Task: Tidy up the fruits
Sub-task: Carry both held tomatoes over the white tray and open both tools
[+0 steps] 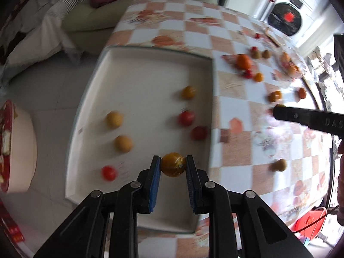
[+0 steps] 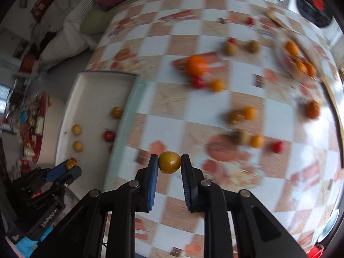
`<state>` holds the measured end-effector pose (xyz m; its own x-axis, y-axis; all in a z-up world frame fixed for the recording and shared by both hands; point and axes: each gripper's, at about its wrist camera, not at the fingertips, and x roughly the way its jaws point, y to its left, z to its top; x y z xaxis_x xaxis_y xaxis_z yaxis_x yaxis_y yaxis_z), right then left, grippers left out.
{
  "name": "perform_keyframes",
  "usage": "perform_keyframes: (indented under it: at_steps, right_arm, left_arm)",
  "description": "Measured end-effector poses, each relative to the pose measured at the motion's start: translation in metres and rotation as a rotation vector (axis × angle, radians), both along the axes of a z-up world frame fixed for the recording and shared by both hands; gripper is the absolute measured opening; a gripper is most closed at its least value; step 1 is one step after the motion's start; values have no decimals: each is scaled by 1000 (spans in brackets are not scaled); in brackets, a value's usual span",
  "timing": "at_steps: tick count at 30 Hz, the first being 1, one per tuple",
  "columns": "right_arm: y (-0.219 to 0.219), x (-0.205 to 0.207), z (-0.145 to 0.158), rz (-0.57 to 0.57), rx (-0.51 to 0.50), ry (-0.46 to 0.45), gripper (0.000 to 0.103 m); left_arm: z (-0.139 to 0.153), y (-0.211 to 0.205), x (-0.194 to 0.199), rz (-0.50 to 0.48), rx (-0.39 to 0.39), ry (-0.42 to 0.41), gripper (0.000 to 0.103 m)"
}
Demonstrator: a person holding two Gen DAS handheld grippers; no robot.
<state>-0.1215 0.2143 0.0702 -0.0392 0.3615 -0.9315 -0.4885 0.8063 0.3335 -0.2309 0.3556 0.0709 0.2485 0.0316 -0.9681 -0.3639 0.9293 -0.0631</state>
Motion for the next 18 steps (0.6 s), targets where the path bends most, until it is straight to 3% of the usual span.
perform_keyframes:
  at_steps: [7, 18]
  right_arm:
    - [69, -22, -2, 133, 15, 1, 23]
    - [148, -33, -24, 256, -8, 14, 23]
  left_arm:
    - [-30, 25, -25, 57, 0, 57, 25]
    - [-55, 21, -30, 17, 13, 71, 25]
